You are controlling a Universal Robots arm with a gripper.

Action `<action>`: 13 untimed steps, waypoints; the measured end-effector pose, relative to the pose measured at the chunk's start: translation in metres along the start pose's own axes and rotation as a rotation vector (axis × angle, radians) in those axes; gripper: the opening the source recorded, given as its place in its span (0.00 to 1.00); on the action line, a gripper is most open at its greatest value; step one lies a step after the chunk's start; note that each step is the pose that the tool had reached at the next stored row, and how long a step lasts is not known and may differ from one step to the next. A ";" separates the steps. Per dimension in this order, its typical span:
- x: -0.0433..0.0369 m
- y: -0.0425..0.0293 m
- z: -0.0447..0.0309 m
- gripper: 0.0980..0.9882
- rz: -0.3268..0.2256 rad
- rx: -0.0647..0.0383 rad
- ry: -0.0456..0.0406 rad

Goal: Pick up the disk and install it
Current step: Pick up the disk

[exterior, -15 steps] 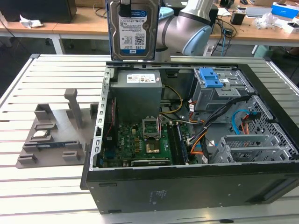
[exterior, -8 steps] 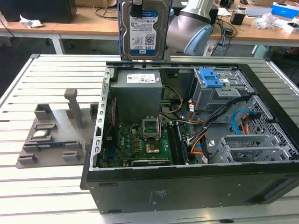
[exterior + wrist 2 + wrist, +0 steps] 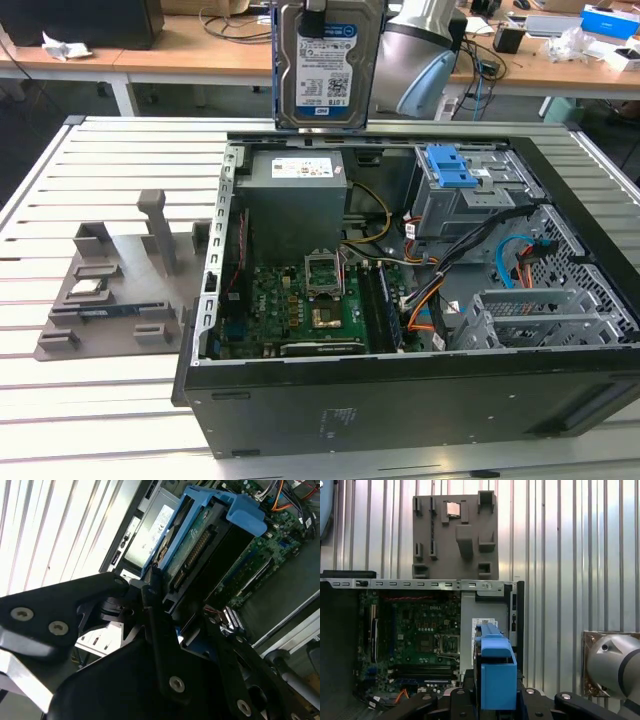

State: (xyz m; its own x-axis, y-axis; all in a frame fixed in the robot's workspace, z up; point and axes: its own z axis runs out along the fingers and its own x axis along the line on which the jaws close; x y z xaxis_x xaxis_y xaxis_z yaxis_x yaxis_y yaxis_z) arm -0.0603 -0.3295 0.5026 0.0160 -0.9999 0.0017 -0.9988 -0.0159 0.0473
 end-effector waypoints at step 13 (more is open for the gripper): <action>0.0007 -0.0429 -0.0020 0.30 0.000 0.000 0.0000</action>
State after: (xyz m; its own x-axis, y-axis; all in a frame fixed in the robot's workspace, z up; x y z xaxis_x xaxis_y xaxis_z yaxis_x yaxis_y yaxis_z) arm -0.0173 -0.3295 0.5025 0.0159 -0.9999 0.0017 -0.9987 -0.0158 0.0475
